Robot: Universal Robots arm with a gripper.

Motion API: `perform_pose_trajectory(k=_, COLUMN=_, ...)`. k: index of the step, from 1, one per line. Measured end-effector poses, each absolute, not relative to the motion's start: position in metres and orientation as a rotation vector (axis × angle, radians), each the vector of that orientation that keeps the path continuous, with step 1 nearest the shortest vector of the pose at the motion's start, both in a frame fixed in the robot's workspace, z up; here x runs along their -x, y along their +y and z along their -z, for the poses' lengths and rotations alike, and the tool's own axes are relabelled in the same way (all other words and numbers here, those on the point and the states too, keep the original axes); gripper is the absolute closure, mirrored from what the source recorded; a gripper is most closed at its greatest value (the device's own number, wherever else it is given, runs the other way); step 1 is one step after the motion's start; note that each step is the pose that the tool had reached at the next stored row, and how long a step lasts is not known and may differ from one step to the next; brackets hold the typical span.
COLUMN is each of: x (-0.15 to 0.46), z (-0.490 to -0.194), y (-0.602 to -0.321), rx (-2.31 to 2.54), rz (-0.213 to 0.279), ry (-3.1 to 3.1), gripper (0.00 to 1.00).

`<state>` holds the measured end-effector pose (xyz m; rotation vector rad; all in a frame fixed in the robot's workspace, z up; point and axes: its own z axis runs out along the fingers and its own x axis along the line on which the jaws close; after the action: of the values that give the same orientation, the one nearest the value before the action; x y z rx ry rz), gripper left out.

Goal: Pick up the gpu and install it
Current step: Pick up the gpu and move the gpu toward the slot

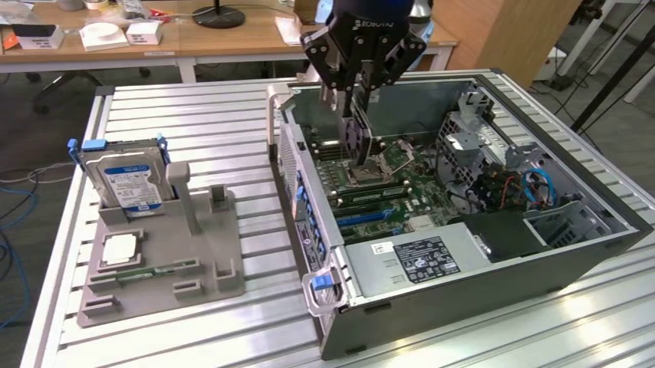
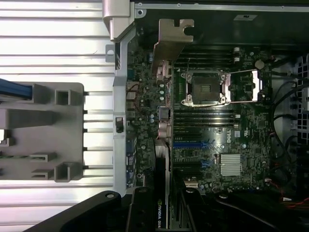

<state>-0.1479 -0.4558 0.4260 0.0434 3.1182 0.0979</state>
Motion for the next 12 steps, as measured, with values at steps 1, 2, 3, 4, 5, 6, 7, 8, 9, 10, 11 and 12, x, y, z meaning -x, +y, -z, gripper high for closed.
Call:
perform_pose_trajectory(k=1, x=0.147, z=-0.426, y=-0.456, rx=-0.043, rz=-0.098, ry=3.118, gripper=0.74)
perform_pose_trajectory(k=2, x=0.145, z=-0.426, y=-0.456, rx=-0.043, rz=-0.098, ry=3.118, gripper=0.74)
perform_pose_trajectory(k=3, x=0.144, z=-0.426, y=-0.456, rx=-0.043, rz=-0.098, ry=3.118, gripper=0.74)
perform_pose_trajectory(k=4, x=0.143, z=-0.426, y=-0.456, rx=-0.043, rz=-0.098, ry=3.118, gripper=0.74)
perform_pose_trajectory(k=5, x=0.142, z=-0.426, y=-0.456, rx=-0.043, rz=-0.098, ry=3.118, gripper=0.74)
perform_pose_trajectory(k=6, x=0.141, z=-0.426, y=-0.456, rx=-0.043, rz=-0.098, ry=3.118, gripper=0.74)
perform_pose_trajectory(k=7, x=0.139, z=-0.426, y=-0.456, rx=-0.043, rz=-0.098, ry=3.118, gripper=0.74)
perform_pose_trajectory(k=8, x=0.138, z=-0.426, y=-0.456, rx=-0.043, rz=-0.098, ry=3.118, gripper=0.74)
perform_pose_trajectory(k=9, x=0.137, z=-0.426, y=-0.456, rx=-0.043, rz=-0.098, ry=3.118, gripper=0.74)
perform_pose_trajectory(k=10, x=0.135, z=-0.426, y=-0.456, rx=-0.043, rz=-0.098, ry=3.118, gripper=0.74)
perform_pose_trajectory(k=11, x=0.134, z=-0.426, y=-0.456, rx=-0.043, rz=-0.098, ry=3.118, gripper=0.74)
perform_pose_trajectory(k=12, x=0.133, z=-0.426, y=-0.456, rx=-0.043, rz=-0.098, ry=3.118, gripper=0.74)
